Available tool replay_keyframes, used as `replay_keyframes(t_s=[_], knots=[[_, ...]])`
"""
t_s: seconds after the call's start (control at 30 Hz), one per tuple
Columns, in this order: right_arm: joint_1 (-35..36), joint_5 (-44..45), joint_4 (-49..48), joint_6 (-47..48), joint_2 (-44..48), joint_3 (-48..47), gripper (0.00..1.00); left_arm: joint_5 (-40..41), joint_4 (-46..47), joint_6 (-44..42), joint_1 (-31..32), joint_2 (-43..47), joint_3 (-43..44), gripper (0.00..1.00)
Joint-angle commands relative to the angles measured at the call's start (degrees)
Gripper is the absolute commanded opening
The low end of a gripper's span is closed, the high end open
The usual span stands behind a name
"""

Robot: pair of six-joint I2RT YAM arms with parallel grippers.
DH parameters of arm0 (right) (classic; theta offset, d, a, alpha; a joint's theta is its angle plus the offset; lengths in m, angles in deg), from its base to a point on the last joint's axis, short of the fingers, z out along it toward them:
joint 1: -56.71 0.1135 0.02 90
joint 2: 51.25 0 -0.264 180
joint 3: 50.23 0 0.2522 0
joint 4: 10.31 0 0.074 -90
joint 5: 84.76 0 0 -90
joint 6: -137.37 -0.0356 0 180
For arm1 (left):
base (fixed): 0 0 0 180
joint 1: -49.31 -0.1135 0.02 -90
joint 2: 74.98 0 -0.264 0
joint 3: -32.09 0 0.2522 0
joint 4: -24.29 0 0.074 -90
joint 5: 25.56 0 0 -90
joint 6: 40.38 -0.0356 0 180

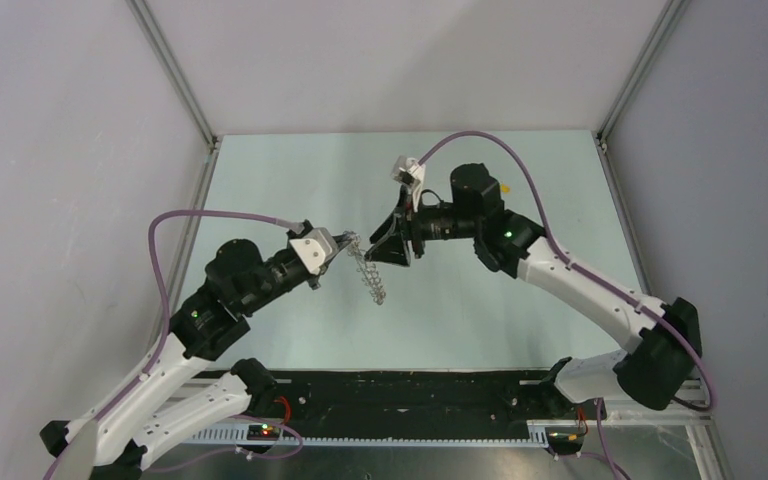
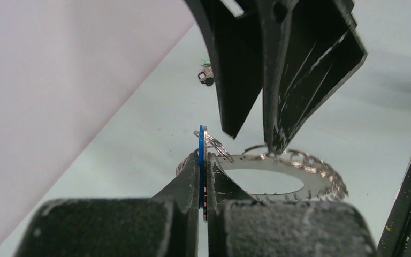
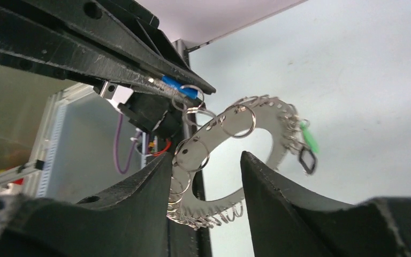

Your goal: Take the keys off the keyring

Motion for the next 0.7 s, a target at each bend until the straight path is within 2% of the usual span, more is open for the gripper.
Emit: replay_keyframes(t_s=[0.0, 0.17, 0.33, 0.5, 0.67], knots=[[-1.64, 4.71, 2.47, 7.27, 6.43, 0.30, 0.55, 1.46, 4.83, -0.42, -0.07, 0.24, 0.77, 0.00], [-1.27, 6.77, -3.95, 11.51, 14.20, 6.89, 0.54, 4.55, 4.73, 2.06, 0.15, -0.89, 1.54, 0.00], [3.32, 11.72, -8.00, 18.51, 20.13, 12.00, 0.52, 8.79, 0.73, 5.33, 0.95, -3.92, 5.27, 0.00], [8.81, 17.24, -15.67, 22.61, 21.98, 16.64, 0.51, 11.83, -2.89, 8.09, 1.94, -5.65, 8.06, 0.00], [10.67, 16.60, -22.53, 24.73, 19.93, 19.98, 0.49, 13.13, -6.48, 10.38, 2.72, -6.84, 9.98, 0.00]])
